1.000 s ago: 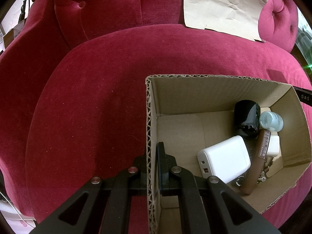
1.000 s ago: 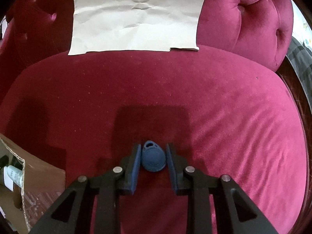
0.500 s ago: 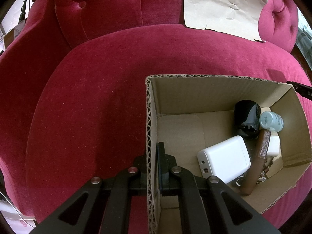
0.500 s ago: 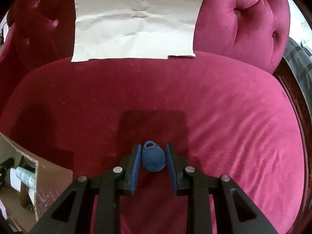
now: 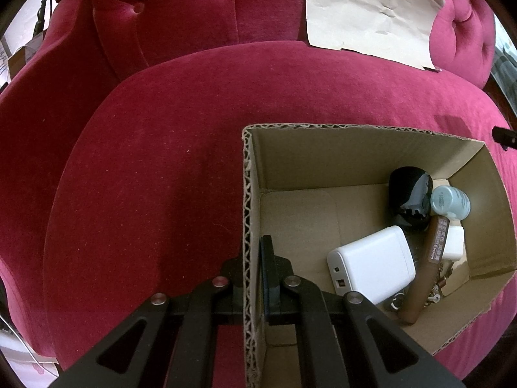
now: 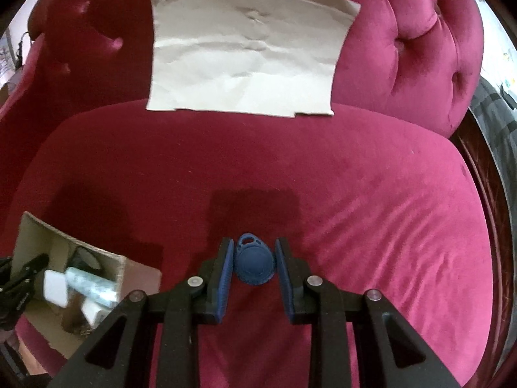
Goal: Organize rigid objects
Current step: 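Carry the blue key fob over the box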
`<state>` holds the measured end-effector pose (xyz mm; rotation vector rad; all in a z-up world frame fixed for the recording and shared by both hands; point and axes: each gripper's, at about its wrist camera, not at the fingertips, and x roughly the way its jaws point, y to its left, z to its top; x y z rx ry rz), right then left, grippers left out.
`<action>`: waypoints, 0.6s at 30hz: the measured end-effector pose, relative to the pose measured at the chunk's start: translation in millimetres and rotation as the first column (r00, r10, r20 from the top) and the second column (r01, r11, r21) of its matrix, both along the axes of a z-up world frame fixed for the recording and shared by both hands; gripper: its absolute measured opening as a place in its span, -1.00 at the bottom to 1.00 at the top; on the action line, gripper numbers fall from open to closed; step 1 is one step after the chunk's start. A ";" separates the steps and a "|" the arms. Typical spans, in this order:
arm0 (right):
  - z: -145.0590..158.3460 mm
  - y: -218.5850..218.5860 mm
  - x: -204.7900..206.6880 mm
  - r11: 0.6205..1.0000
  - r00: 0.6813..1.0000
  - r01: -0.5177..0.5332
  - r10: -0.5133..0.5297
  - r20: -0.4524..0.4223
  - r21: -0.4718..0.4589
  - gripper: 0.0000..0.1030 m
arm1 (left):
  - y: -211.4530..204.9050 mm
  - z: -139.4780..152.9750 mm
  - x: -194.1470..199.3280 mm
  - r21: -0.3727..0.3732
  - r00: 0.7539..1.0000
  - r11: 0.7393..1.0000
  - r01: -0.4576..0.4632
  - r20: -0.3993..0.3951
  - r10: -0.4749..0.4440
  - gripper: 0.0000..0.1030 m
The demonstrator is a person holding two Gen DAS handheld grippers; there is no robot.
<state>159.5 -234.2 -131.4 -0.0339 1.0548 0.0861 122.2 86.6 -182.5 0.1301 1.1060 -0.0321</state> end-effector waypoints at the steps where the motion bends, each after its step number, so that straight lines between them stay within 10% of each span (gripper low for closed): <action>1: 3.7 2.5 -1.5 1.000 1.000 -0.004 0.004 0.005 -0.002 -0.47 | -0.3 -0.2 0.2 0.000 1.000 1.000 0.000 0.000 0.000 -0.91; 18: 34.8 56.7 -18.0 0.994 0.993 -0.105 0.102 0.051 0.043 -0.46 | 1.9 0.3 -0.2 -0.003 1.000 1.000 -0.002 0.003 0.002 -0.91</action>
